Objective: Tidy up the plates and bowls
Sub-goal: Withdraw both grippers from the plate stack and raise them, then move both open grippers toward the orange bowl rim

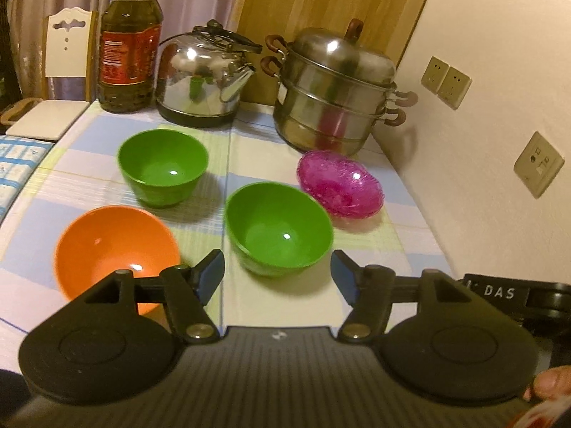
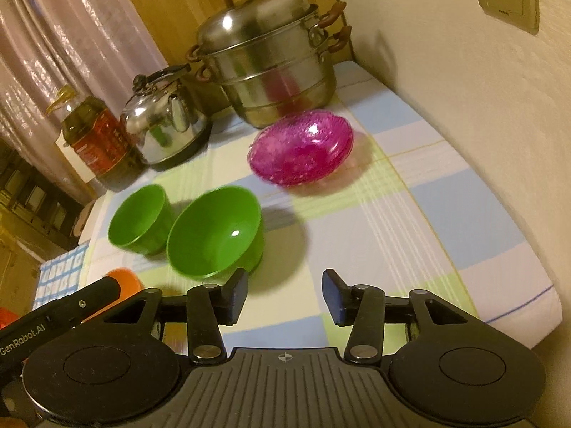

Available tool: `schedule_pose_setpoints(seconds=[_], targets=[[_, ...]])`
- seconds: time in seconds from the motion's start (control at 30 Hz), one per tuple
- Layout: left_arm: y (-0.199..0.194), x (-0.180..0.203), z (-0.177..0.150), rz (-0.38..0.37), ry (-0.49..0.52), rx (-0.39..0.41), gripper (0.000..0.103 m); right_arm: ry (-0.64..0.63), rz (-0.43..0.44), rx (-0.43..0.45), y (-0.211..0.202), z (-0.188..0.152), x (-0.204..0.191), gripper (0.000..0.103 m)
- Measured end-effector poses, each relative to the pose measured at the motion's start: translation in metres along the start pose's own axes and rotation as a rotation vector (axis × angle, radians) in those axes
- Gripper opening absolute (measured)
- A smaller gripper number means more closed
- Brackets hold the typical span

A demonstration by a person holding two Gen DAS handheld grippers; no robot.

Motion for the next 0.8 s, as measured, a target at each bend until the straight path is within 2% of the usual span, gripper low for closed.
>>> schedule_pose_setpoints(seconds=[0.13,0.3,0.6,0.8], targets=[[-0.013,-0.008,-0.008,0.036,0.040,0.033,0.064,-0.014,-0.003,-0.016,-0.004,-0.010,-0.006,0.054],[-0.020,-0.018,-0.018,0.071,0.052,0.025,0.065,-0.047,0.001,-0.037,-0.006,-0.022,-0.015,0.062],[-0.026,-0.036,-0.026,0.119,0.041,0.002,0.065,-0.077,0.023,-0.071,-0.004,-0.036,-0.030,0.063],[-0.029,-0.044,-0.028,0.113,0.038,-0.023,0.065,-0.091,0.034,-0.066,-0.002,-0.038,-0.041,0.063]])
Point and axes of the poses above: each gripper's, at about its wrist camera, not at the fingertips, and y roughly the way its jaws point, x to its right, z to its top, the point moved 6 cm from there along y, roughly the way its jaws point, and after that the axes turned 3 degrees about -z, right-handed, at the moved point
